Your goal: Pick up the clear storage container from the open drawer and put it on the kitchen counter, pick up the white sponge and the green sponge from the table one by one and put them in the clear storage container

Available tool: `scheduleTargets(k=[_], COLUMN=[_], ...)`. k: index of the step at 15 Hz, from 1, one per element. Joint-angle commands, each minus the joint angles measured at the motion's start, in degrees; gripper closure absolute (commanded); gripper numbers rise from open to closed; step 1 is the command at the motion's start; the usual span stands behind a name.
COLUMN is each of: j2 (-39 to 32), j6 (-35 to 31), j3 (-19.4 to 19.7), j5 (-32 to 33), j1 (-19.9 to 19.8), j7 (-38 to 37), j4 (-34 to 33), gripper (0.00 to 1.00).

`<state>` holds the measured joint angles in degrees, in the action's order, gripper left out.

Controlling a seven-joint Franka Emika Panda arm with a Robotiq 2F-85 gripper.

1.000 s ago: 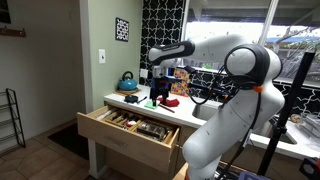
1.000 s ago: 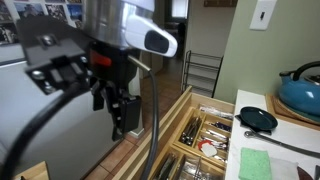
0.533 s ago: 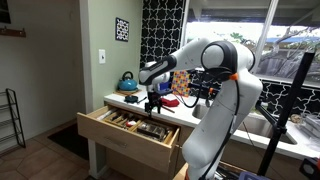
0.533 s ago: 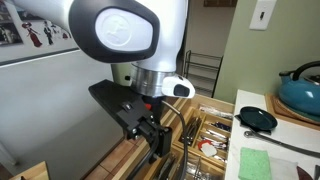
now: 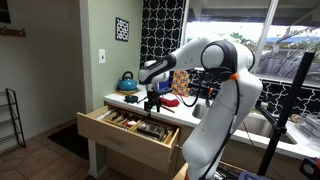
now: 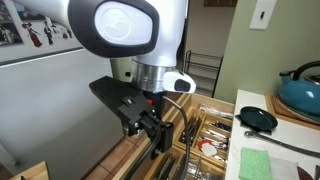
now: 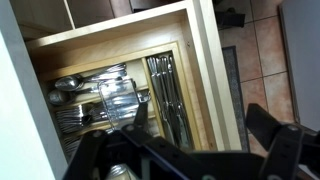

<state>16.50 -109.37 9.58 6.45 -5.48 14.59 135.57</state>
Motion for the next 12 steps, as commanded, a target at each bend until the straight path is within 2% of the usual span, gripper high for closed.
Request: scheduleTargets(k=[1,9,12], j2=[-4.29,-15.85,-19.91], j6=[-1.88,-9.69,-14.79], j3=[1.15,3.76,3.49], j5=[0.22,-3.59,-7.61], j1=[-0.62,-3.05,-4.36], j7=[4.1,12.14,13.72], j4=[-1.06,-3.34,-5.07], gripper=[0.0,0.0,0.0])
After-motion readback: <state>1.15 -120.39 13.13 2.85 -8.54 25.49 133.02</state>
